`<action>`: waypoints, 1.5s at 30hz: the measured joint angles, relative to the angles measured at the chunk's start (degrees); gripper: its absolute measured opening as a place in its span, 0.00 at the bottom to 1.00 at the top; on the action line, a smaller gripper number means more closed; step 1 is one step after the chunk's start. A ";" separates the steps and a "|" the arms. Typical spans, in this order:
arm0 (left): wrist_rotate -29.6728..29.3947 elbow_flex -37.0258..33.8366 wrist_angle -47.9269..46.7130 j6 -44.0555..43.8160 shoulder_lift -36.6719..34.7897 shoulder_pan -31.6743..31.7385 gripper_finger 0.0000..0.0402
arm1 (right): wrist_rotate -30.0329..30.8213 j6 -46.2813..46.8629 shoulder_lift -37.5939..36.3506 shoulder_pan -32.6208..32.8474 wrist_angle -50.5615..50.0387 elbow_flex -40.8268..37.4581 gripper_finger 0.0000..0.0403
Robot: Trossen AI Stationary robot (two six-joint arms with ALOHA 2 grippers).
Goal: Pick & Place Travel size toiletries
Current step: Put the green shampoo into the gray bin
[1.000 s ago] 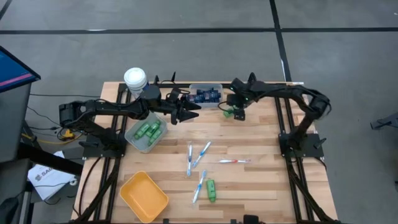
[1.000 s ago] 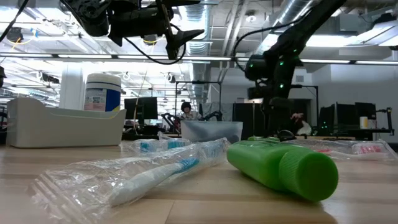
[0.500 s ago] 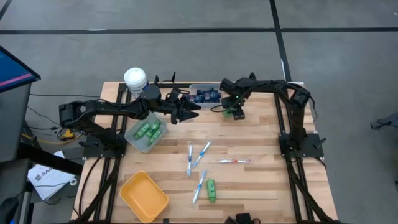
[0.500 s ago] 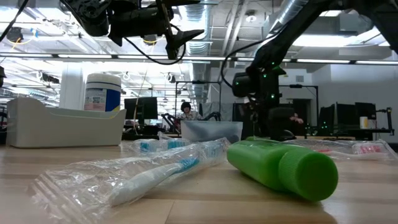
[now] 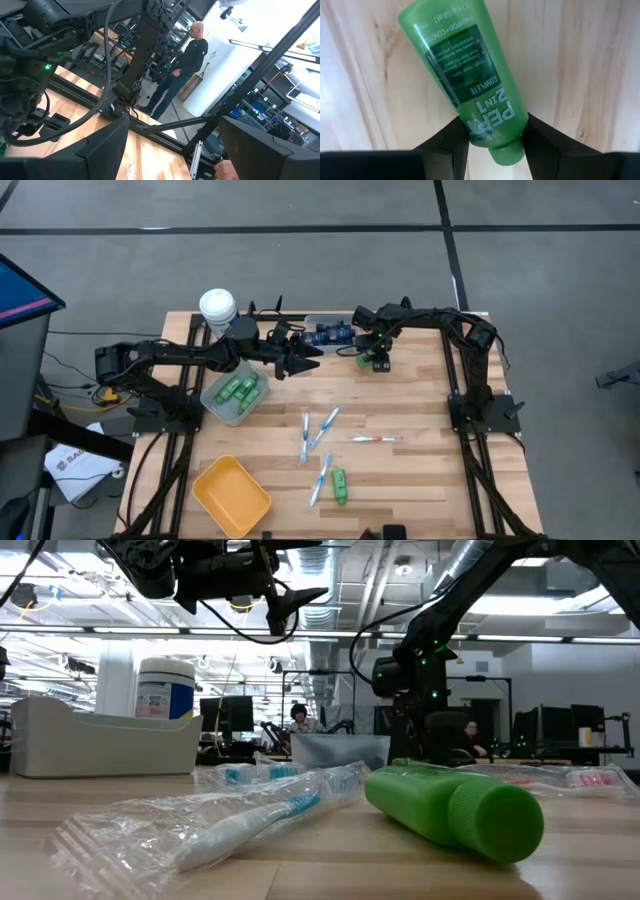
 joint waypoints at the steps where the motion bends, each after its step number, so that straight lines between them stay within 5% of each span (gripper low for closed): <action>1: 0.00 -0.01 0.00 0.00 0.00 0.00 0.77 | -0.02 0.74 0.00 0.08 -0.01 -0.01 0.37; 6: 0.00 -0.01 0.00 0.00 0.00 0.00 0.77 | -0.41 3.95 0.00 0.79 -0.01 -0.09 0.45; 14: 0.27 -0.01 0.00 0.00 -0.01 0.00 0.77 | -1.61 7.89 0.00 2.26 -0.44 -0.11 0.35; 23: 1.40 -0.01 -0.02 -0.11 -0.02 0.00 0.77 | -2.69 10.97 -1.39 3.81 -0.19 -0.40 0.42; 30: 1.38 -0.01 0.00 0.10 -0.02 0.00 0.77 | -10.25 12.35 -6.93 4.57 0.05 -0.56 0.34; 37: 1.36 -0.01 0.00 0.52 -0.02 0.00 0.77 | -12.21 14.77 -12.67 6.02 0.47 -0.48 0.40; 45: 1.19 -0.01 -0.04 10.97 -0.02 -0.13 0.77 | -15.13 23.20 -22.00 8.72 7.41 -0.46 0.36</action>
